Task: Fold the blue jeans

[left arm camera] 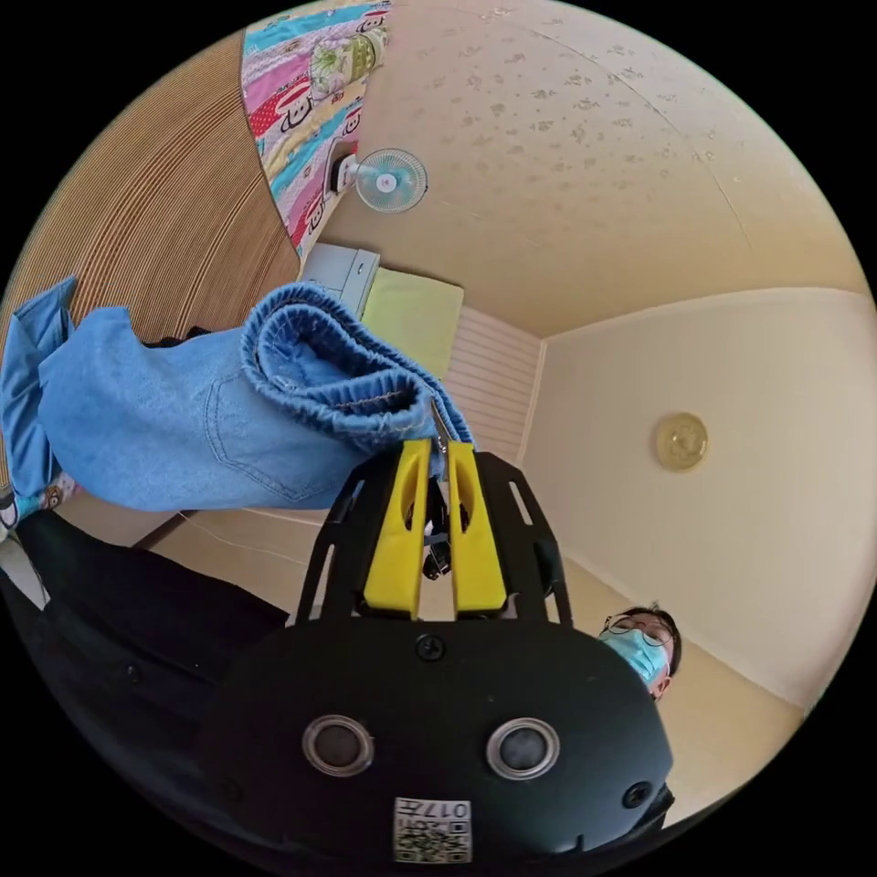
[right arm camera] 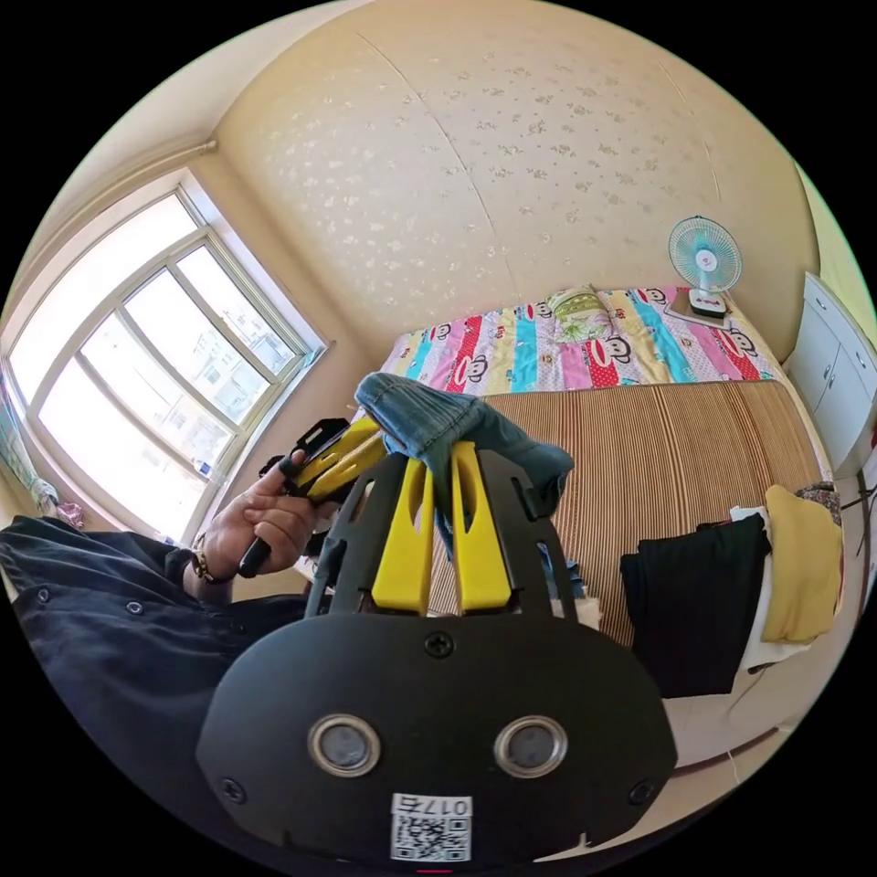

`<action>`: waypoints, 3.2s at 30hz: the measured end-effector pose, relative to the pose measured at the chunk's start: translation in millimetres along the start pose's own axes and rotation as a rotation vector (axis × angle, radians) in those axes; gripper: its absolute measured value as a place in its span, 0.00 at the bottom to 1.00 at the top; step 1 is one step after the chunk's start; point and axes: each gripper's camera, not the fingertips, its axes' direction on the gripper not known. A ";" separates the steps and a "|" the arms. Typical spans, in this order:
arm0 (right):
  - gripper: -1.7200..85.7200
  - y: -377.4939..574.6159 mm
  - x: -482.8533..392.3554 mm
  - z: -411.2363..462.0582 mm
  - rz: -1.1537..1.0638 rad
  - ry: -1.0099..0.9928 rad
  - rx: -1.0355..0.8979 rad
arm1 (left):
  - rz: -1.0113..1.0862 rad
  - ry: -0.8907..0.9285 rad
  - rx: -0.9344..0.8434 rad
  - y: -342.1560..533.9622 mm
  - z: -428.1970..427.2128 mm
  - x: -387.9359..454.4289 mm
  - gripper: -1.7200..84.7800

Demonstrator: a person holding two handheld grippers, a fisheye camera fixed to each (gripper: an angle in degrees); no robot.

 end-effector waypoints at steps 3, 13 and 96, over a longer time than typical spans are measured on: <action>0.07 -3.1 7.5 3.6 0.014 0.000 -0.008 | -0.083 0.014 0.013 1.3 2.2 -10.1 0.16; 0.07 -11.0 -13.1 8.0 -0.102 0.095 -0.021 | -0.310 0.131 0.257 29.6 13.7 -89.3 0.14; 0.04 146.9 -315.4 -511.4 -0.868 -0.280 1.178 | 1.994 -0.346 1.226 849.1 325.9 138.4 0.07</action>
